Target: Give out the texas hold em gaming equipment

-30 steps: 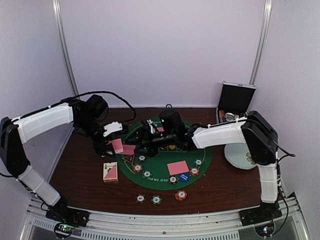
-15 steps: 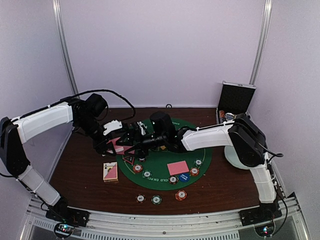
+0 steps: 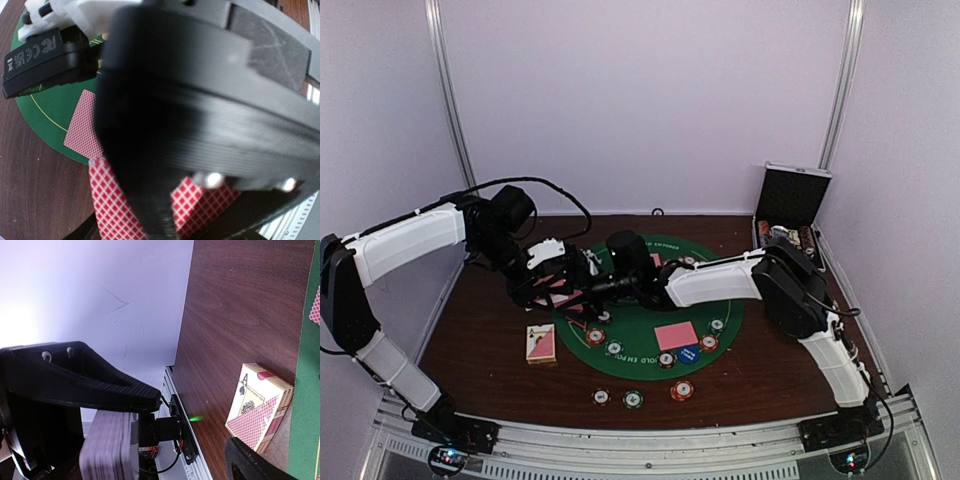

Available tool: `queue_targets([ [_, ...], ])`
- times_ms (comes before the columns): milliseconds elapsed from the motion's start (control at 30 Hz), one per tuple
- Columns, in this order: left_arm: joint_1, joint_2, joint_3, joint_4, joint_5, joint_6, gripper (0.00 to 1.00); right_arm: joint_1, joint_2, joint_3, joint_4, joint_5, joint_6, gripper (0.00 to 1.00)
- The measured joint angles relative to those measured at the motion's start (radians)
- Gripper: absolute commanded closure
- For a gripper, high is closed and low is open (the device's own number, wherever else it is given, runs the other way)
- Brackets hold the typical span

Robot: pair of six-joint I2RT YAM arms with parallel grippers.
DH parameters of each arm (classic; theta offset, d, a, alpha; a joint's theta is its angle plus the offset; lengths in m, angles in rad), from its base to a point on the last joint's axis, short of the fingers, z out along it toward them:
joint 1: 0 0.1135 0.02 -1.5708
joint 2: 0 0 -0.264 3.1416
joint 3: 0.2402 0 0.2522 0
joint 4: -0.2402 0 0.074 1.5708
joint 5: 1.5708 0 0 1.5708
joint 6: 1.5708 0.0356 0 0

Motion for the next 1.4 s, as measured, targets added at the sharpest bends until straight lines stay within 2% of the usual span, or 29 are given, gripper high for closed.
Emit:
queue_targets([
  [400, 0.0, 0.0, 0.0, 0.0, -0.013, 0.017, 0.94, -0.012, 0.025, 0.009, 0.055, 0.0, 0.071, 0.25],
  [900, -0.001, 0.0, -0.018, -0.005, -0.053, 0.038, 0.94, -0.047, -0.036, -0.121, 0.128, 0.0, 0.065, 0.4],
  [1133, -0.001, 0.0, -0.026, 0.002, -0.055, 0.039, 0.94, -0.054, -0.067, -0.14, 0.127, 0.0, 0.071, 0.57],
  [1300, -0.001, 0.0, -0.035, 0.002, -0.058, 0.044, 0.94, -0.059, -0.086, -0.145, 0.124, 0.0, 0.07, 0.78],
  [1400, -0.001, -0.001, -0.036, 0.003, -0.061, 0.046, 0.94, -0.06, -0.099, -0.15, 0.122, 0.002, 0.073, 0.83],
])
